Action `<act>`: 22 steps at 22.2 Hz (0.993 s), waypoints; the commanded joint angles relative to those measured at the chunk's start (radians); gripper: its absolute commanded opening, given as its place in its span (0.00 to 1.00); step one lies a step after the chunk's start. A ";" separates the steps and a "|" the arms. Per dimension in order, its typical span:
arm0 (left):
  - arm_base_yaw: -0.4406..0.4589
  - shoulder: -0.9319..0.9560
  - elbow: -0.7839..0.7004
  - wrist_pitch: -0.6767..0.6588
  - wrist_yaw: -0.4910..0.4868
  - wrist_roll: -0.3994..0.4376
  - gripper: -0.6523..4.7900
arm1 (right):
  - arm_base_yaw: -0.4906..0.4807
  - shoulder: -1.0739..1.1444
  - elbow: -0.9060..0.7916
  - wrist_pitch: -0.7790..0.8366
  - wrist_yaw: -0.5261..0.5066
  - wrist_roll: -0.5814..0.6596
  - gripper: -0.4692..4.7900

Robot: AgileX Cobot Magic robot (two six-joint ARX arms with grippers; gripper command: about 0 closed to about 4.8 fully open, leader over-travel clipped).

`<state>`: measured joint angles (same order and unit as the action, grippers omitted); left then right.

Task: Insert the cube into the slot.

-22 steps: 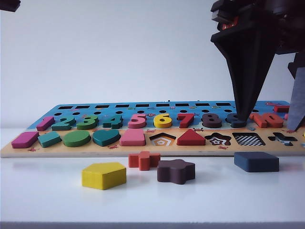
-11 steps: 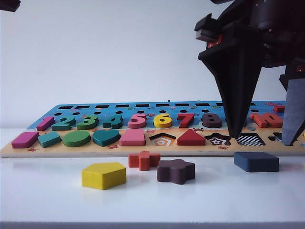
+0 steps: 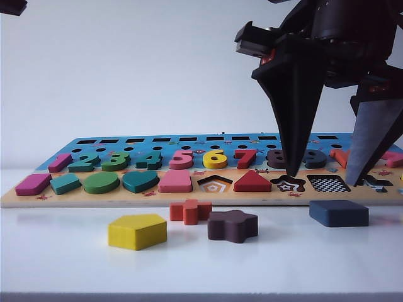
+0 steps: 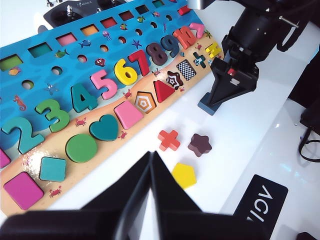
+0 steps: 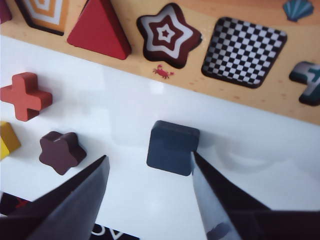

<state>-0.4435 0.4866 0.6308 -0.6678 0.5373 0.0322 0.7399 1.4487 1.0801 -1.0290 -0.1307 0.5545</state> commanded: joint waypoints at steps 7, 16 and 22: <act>0.000 0.002 0.005 0.012 0.005 0.002 0.13 | 0.005 0.001 0.003 -0.006 0.030 0.082 0.66; 0.000 0.002 0.005 0.012 0.005 0.002 0.13 | 0.010 0.062 0.002 -0.004 0.030 0.085 0.66; -0.001 0.002 0.005 0.012 0.005 0.002 0.13 | 0.010 0.076 0.002 -0.001 0.031 0.084 0.63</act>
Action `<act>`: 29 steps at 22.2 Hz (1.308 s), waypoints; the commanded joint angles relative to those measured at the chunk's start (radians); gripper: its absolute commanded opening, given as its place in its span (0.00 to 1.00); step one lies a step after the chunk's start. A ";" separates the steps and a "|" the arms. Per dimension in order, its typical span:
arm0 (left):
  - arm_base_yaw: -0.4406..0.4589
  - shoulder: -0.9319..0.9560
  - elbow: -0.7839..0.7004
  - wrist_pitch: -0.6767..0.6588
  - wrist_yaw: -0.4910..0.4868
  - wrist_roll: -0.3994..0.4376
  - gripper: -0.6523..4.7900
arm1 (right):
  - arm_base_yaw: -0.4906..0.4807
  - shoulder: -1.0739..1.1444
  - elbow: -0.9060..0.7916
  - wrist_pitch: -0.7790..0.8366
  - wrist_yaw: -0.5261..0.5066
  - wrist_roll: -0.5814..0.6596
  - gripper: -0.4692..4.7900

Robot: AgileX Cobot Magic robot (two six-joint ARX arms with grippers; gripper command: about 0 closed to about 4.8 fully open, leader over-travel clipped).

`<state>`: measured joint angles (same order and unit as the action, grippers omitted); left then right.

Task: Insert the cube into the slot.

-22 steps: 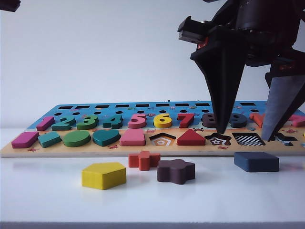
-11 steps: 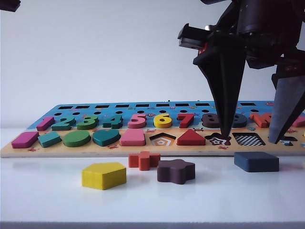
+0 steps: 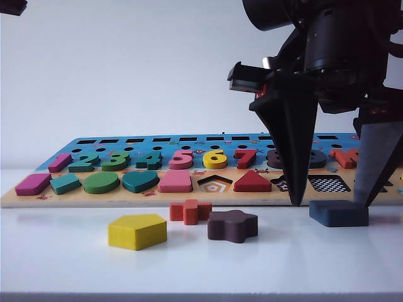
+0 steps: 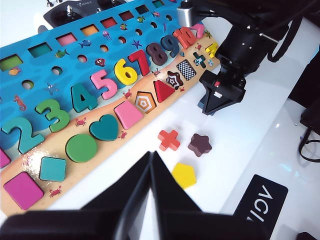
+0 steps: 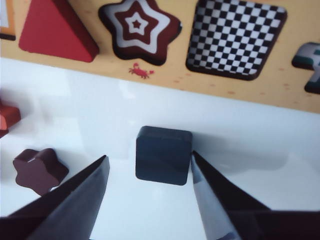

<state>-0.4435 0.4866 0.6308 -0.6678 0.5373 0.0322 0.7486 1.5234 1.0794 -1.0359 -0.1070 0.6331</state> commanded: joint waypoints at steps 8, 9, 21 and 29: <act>-0.001 0.002 0.005 0.012 0.005 0.002 0.13 | 0.000 0.001 0.003 -0.024 0.037 0.004 0.53; -0.001 0.002 0.005 0.012 0.005 0.002 0.13 | 0.000 0.001 0.003 -0.024 0.042 0.004 0.52; -0.001 0.002 0.005 0.013 0.005 0.002 0.13 | 0.000 0.000 0.004 -0.018 0.044 0.002 0.35; -0.001 0.002 0.005 0.013 0.005 0.002 0.13 | 0.000 -0.026 0.013 0.007 0.045 -0.002 0.32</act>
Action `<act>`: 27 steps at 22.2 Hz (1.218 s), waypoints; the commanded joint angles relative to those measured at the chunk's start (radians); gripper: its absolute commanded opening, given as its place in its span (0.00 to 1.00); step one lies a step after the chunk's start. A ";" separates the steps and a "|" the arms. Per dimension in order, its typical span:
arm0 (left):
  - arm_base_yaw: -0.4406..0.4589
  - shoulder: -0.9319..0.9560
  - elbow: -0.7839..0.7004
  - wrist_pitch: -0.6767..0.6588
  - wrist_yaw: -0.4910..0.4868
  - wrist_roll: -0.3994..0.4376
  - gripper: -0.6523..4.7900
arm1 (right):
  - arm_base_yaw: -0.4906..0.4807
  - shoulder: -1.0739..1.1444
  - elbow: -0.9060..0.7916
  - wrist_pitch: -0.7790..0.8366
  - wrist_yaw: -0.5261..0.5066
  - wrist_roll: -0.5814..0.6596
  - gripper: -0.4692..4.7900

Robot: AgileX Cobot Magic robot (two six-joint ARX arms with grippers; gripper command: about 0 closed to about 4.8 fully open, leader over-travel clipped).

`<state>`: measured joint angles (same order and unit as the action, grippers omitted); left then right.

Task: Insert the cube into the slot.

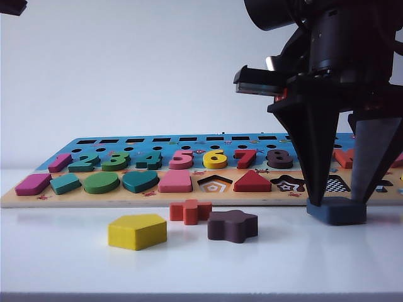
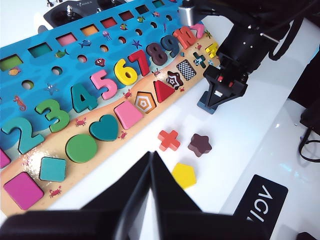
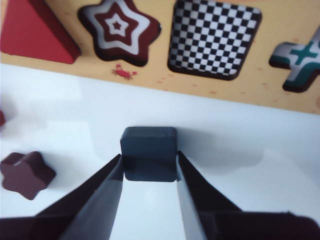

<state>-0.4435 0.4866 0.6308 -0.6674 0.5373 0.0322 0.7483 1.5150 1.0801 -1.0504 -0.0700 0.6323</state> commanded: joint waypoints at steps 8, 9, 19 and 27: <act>0.000 0.002 0.005 0.012 0.005 0.002 0.13 | -0.007 -0.071 0.089 0.024 0.045 -0.030 0.28; 0.000 0.002 0.005 0.012 0.005 0.002 0.13 | -0.011 -0.084 0.096 0.024 0.048 -0.032 0.27; -0.001 0.002 0.005 0.013 0.005 0.002 0.13 | -0.090 -0.140 0.097 0.023 0.123 -0.097 0.26; -0.001 0.002 0.005 0.012 0.005 0.002 0.13 | -0.156 -0.140 0.096 0.043 0.118 -0.129 0.26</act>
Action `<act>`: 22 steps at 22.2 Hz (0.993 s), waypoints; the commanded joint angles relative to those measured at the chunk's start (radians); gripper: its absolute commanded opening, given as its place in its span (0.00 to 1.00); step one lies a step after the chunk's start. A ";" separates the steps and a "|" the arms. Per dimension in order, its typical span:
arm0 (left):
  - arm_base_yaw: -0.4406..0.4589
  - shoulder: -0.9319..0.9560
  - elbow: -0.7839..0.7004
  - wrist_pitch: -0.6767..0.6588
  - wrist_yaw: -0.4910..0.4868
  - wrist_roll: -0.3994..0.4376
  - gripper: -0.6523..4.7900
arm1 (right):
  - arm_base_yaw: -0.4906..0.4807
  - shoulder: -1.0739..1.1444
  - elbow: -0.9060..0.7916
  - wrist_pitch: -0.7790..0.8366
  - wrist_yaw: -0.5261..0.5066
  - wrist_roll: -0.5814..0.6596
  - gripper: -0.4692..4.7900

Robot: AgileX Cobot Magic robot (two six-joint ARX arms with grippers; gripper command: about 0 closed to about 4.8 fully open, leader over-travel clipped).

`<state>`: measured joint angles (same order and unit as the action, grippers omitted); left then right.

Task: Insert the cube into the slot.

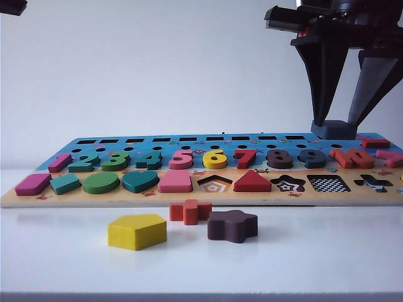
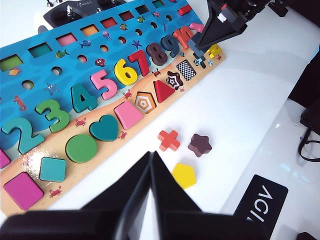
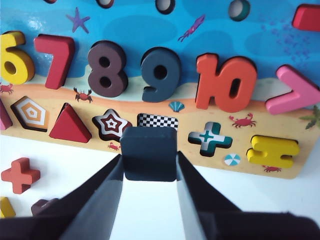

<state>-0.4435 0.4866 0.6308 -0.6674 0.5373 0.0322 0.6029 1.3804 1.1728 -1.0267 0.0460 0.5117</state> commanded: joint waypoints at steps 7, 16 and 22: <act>0.000 0.002 0.005 0.013 0.005 0.002 0.13 | -0.010 0.004 -0.033 0.032 -0.023 -0.008 0.25; -0.001 0.002 0.005 0.013 0.005 0.002 0.13 | -0.010 0.011 -0.103 0.156 -0.043 0.005 0.24; -0.001 0.002 0.005 0.013 0.005 0.002 0.13 | -0.010 0.016 -0.104 0.154 -0.043 0.008 0.23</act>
<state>-0.4435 0.4866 0.6308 -0.6674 0.5373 0.0322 0.5911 1.3960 1.0687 -0.8818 0.0002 0.5156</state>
